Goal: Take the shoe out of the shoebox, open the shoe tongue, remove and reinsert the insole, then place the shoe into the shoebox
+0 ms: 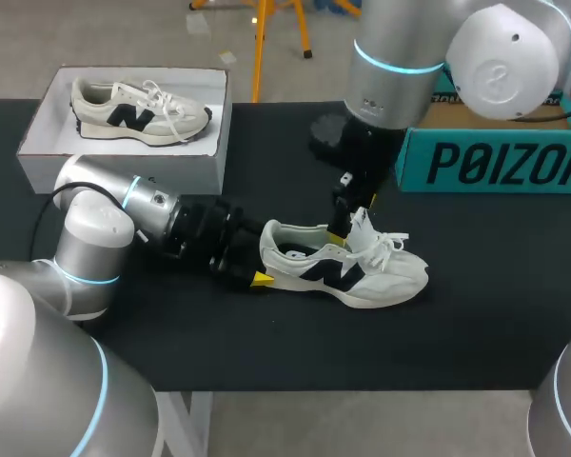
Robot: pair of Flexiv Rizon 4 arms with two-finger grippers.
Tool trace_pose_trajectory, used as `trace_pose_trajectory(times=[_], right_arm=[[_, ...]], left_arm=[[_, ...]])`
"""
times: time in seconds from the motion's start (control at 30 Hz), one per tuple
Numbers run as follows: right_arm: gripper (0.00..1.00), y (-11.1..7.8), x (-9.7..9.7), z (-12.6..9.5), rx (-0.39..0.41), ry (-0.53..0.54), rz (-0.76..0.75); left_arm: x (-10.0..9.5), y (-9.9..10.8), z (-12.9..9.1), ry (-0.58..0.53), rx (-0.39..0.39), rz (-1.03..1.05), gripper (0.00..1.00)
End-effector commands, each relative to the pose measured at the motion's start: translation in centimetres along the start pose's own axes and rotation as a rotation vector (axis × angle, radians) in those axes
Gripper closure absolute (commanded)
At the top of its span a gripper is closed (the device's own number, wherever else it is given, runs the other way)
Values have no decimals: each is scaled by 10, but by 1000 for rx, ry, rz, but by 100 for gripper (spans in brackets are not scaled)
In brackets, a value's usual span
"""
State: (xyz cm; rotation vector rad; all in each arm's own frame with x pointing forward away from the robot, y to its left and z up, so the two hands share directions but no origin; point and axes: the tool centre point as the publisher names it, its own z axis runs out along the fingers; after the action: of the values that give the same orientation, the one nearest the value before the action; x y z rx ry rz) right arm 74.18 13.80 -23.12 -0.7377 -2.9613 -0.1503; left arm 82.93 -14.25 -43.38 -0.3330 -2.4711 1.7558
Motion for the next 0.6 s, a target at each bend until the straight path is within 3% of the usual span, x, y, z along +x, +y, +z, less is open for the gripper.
trace_pose_trajectory(times=[0.03,0.07,0.23,0.37,0.6], right_arm=[[100,22,-1,12,83,68,-552],[100,27,0,15,66,82,-583],[100,43,0,32,126,63,-525],[100,47,-8,46,84,74,-526],[100,60,-18,69,100,60,-529]], left_arm=[[-1,1,1,4,-1,-1,100],[-1,1,1,4,-1,-1,100],[-1,1,1,4,-1,-1,100],[-1,1,1,4,-1,-1,100],[-1,1,1,4,-1,-1,100]])
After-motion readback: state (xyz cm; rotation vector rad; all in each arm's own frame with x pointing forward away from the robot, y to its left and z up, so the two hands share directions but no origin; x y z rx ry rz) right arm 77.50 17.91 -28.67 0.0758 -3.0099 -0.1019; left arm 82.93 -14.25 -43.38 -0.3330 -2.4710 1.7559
